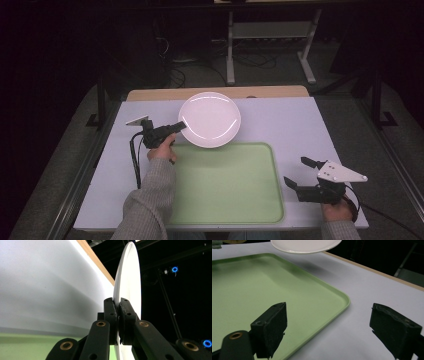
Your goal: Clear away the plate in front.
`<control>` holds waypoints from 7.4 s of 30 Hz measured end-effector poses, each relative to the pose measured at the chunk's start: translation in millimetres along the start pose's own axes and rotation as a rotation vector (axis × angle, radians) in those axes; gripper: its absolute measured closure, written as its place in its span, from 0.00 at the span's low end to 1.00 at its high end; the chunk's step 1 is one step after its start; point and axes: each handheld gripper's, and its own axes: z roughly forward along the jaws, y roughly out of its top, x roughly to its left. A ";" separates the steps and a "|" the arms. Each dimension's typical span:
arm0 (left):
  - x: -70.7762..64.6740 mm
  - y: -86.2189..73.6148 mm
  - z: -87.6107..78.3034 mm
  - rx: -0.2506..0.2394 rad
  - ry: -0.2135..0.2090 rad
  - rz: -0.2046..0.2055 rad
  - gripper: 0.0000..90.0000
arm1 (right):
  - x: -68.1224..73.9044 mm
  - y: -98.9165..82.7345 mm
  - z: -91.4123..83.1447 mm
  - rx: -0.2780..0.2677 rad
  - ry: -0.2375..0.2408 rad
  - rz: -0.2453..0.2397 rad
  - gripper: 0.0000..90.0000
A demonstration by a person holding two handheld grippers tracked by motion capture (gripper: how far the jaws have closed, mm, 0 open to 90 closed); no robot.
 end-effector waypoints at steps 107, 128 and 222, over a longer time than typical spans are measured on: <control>23.7 -77.5 -56.0 0.310 0.173 0.133 0.91 | 6.6 1.6 3.5 0.013 -0.001 -0.017 0.15; 21.2 -81.1 -54.0 0.333 0.224 0.200 0.83 | 6.6 1.7 3.6 0.012 0.000 -0.019 0.15; -4.0 -61.6 -144.4 -0.015 0.233 1.135 0.25 | -0.4 -3.9 6.3 0.070 -0.002 -0.002 0.15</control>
